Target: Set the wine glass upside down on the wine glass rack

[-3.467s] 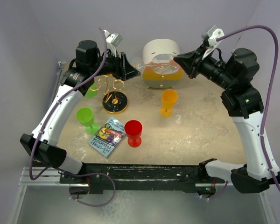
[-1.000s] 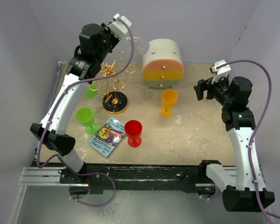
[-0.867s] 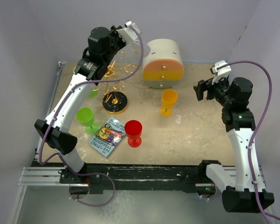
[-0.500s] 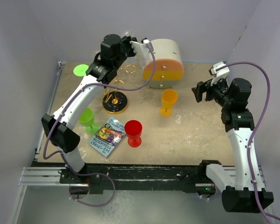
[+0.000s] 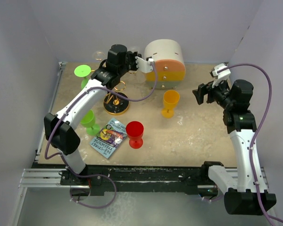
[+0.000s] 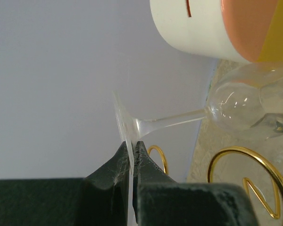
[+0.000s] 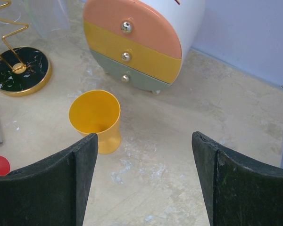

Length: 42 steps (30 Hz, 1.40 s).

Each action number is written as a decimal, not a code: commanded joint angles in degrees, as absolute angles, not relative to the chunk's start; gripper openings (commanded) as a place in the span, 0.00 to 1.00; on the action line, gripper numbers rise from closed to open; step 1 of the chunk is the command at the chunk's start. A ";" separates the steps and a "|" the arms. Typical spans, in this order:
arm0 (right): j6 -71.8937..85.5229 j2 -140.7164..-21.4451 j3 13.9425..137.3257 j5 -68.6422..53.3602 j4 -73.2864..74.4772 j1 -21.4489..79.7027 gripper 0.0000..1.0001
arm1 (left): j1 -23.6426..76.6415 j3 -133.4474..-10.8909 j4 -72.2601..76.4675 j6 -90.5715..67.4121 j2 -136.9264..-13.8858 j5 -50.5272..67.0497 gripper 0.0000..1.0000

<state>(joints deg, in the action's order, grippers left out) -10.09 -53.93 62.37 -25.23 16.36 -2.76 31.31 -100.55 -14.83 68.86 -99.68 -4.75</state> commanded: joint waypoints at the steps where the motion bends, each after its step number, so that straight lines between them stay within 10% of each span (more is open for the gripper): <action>1: -10.57 -52.82 62.49 -26.98 14.15 -3.07 0.83 | 31.64 -99.77 -12.55 71.39 -94.29 -3.89 0.00; 42: -11.32 -53.26 62.14 -28.65 14.50 -3.25 0.83 | 29.62 -101.61 -25.13 72.53 -93.19 -14.13 0.00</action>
<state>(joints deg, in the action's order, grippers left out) -10.39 -53.93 62.33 -26.81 16.36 -3.03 29.95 -97.80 -26.15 71.75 -95.44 -11.35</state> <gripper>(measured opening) 0.827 0.038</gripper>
